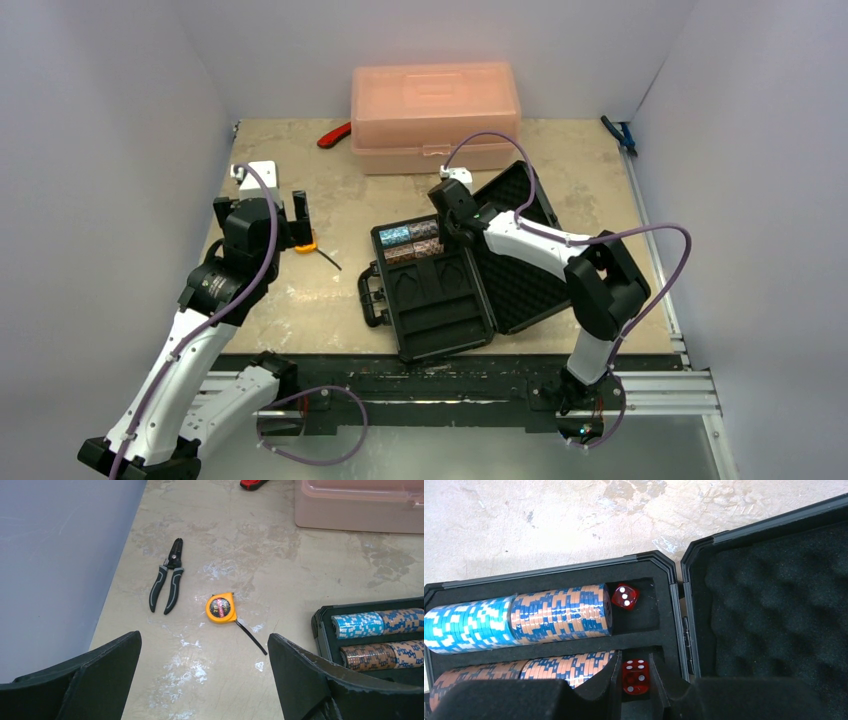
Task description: Pack up texas hold em set
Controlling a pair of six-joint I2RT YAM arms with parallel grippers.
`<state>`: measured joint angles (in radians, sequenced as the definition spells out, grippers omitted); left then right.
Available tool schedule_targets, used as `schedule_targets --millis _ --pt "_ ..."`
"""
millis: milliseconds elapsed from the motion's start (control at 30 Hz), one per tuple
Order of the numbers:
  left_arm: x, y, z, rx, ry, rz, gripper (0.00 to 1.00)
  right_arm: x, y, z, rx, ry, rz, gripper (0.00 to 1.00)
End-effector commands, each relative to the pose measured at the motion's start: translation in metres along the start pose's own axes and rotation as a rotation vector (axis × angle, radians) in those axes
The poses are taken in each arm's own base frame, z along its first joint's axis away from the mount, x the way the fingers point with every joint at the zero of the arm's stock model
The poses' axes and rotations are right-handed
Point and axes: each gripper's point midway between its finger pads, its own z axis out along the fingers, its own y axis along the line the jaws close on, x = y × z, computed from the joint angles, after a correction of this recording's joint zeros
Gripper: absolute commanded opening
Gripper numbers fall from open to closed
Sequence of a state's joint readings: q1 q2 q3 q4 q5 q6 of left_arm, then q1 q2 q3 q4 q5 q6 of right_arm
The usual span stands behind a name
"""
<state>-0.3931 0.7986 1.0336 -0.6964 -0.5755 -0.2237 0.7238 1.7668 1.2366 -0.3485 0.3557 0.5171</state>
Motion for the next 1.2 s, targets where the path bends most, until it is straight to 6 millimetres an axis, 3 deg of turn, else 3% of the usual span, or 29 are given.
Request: schedule_targets --millis 0,400,600,900,1167 --pt "-0.007 -0.003 0.002 0.012 -0.03 -0.007 0.98 -0.006 0.004 0.003 -0.025 -0.016 -0.001 0.08" --pt "-0.007 -0.003 0.002 0.013 -0.03 -0.006 0.98 -0.008 -0.001 -0.001 -0.009 -0.021 0.003 0.47" --pt "-0.007 -0.004 0.003 0.013 -0.028 -0.005 0.98 -0.016 -0.002 -0.011 -0.004 -0.034 0.004 0.49" --pt "-0.007 -0.005 0.003 0.017 -0.027 -0.005 0.98 -0.07 -0.005 -0.068 -0.031 -0.158 0.024 0.51" --pt "-0.007 -0.007 0.003 0.031 -0.025 -0.005 0.97 -0.12 -0.028 -0.126 0.026 -0.306 -0.005 0.55"
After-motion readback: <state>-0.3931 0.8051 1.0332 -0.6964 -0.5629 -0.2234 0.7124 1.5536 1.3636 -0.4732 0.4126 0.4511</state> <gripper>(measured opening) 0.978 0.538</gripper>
